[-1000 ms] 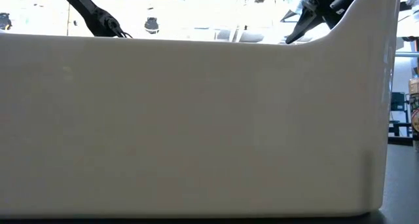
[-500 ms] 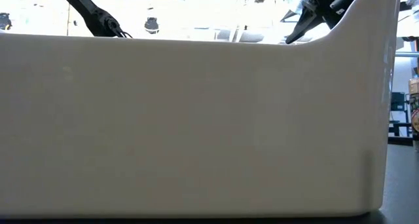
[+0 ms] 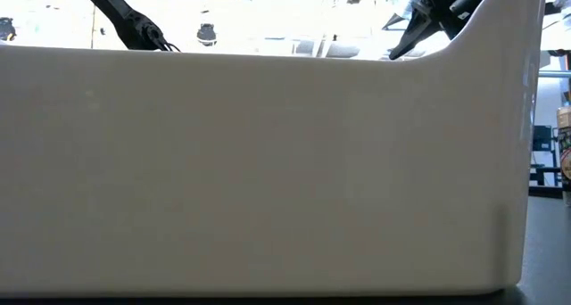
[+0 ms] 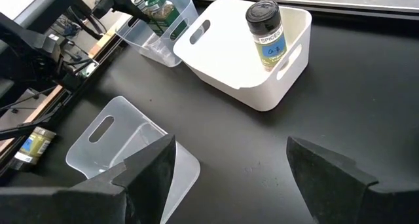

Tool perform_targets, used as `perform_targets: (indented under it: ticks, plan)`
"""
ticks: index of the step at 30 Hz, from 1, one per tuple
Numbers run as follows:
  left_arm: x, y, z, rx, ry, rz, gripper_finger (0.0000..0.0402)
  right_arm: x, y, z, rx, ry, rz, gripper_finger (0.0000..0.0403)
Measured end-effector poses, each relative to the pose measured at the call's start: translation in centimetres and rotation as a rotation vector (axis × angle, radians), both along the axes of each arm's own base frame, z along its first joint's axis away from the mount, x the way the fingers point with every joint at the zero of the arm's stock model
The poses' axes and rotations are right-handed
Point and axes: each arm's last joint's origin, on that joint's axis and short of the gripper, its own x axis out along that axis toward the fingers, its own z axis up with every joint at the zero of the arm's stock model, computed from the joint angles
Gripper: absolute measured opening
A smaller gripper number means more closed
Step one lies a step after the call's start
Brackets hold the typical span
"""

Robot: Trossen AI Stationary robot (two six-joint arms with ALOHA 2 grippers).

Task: Sort spices by type
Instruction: Put the green seasoning bottle into the top transparent bin

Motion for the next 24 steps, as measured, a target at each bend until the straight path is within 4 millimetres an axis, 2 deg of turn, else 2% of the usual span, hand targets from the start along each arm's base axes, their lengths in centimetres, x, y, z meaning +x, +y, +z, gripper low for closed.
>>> perform_targets:
  ticks: [11,16,24]
  plan:
    - [0.1,0.1,0.0,0.01,-0.004,0.01,0.0259,0.0,0.0,0.0,0.007,-0.004,-0.005,0.0317]
    - [0.0,0.2,0.2,0.007,0.009,0.038,0.0262,0.0,0.0,0.0,0.007,-0.005,-0.005,0.0317]
    - [-0.1,0.1,2.7,-0.04,0.046,0.072,0.0263,0.0,0.0,0.0,0.007,-0.004,-0.005,0.0317]
